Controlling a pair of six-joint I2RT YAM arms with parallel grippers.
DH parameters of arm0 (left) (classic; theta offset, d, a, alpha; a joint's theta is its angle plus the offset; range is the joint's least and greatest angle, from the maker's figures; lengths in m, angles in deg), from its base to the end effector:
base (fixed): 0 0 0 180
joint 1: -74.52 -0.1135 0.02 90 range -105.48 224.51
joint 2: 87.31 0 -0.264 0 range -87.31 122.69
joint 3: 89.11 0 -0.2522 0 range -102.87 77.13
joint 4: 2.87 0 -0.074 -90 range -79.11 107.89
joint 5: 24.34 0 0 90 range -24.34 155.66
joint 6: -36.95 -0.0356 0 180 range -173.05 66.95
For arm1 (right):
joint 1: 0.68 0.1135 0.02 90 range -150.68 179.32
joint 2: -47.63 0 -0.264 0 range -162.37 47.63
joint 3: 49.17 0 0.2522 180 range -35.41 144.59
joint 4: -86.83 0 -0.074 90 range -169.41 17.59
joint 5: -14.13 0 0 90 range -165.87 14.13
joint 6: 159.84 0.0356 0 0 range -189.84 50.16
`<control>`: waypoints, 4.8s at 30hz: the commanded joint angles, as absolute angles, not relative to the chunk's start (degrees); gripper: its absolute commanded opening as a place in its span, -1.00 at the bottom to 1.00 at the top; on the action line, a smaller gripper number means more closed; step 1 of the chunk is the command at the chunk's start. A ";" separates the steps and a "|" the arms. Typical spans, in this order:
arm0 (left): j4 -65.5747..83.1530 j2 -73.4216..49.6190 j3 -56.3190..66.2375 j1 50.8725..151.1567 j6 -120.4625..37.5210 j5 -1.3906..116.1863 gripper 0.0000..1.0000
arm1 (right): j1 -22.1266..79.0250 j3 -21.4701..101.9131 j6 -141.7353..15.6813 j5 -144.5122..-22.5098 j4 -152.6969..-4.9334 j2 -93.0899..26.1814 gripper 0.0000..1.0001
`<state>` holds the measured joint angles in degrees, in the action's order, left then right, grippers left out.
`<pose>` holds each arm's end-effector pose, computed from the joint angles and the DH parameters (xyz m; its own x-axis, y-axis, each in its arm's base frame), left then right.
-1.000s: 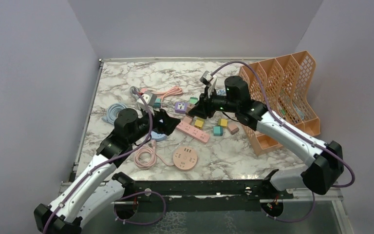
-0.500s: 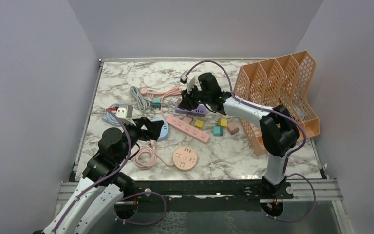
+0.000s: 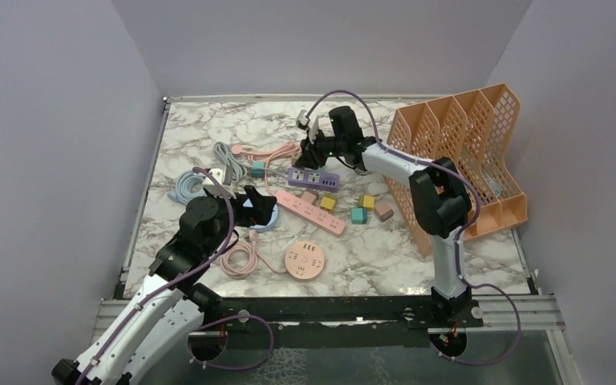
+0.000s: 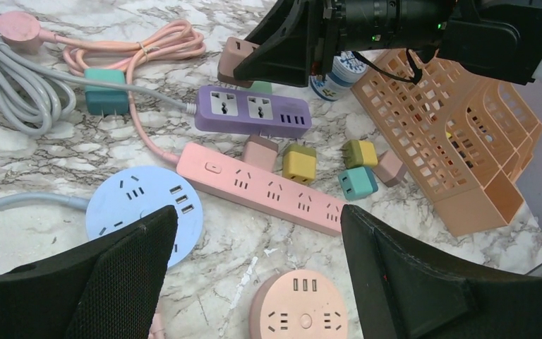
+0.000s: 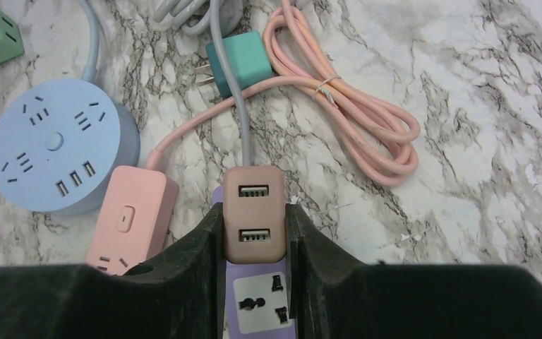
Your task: Insert the plug
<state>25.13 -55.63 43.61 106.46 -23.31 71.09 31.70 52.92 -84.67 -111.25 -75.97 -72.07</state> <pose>0.1249 -0.0739 0.2965 -0.3806 -0.3447 -0.8581 0.2988 0.8323 -0.4668 0.3908 0.2722 0.2077 -0.2515 -0.4066 -0.8783 -0.9336 0.3413 0.1094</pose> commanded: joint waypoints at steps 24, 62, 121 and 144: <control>18.76 -51.46 44.56 106.51 -21.64 69.26 0.76 | 31.84 56.19 -100.45 -114.80 -67.97 -79.48 -0.98; 18.94 -51.97 45.64 106.51 -21.70 69.53 0.76 | 29.82 56.72 -94.16 -116.54 -69.15 -79.91 -0.96; 18.19 -43.11 41.18 106.51 -19.18 75.93 0.76 | 34.47 46.54 -69.31 -83.12 -60.48 -87.01 -0.97; 19.43 -44.64 41.36 106.51 -19.49 76.24 0.76 | 40.60 42.10 -71.77 -77.30 -62.94 -84.96 -0.92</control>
<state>19.36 -43.71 42.85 106.46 -19.12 74.37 39.55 43.57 -75.36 -80.41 -89.43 -74.11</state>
